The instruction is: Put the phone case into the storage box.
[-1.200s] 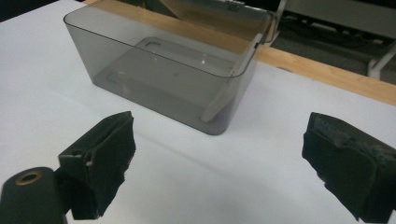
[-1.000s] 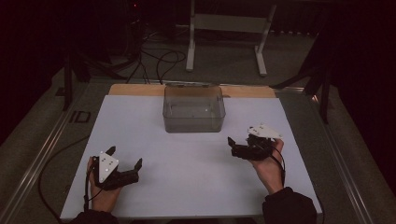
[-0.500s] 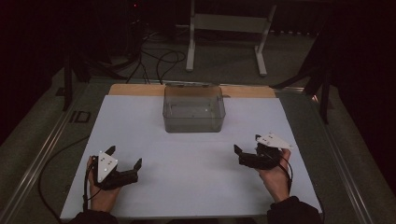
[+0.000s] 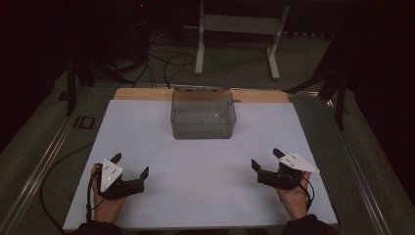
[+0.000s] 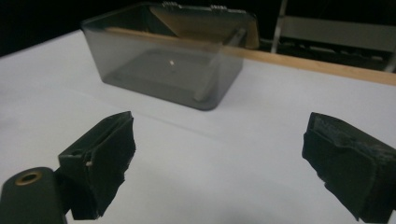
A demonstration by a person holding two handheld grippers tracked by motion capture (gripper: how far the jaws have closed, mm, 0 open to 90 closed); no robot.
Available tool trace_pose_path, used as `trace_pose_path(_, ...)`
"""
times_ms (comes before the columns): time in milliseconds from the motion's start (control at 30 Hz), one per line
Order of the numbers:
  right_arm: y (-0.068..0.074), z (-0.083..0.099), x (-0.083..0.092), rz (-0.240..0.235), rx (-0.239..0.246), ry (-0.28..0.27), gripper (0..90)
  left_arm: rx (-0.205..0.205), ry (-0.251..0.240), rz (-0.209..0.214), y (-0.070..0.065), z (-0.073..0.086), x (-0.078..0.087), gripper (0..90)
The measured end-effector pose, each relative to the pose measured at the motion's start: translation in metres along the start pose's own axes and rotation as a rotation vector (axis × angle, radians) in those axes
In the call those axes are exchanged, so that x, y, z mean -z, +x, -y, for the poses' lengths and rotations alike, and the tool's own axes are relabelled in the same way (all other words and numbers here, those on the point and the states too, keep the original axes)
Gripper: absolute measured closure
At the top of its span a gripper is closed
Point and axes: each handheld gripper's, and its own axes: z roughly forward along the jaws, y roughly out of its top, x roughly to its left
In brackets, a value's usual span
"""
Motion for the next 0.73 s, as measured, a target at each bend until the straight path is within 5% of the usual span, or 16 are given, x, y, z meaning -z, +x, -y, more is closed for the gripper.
trace_pose_path(367, -0.005, 0.018, 0.016, -0.007, -0.034, -0.078, 9.4, 0.002, -0.018, 0.008, 0.002, -0.001, 0.004, 1.0)
trace_pose_path(733, -0.004, 0.024, 0.011, -0.014, -0.008, -0.054, 9.4, -0.007, 0.001, 0.02, -0.003, 0.0, -0.001, 1.0)
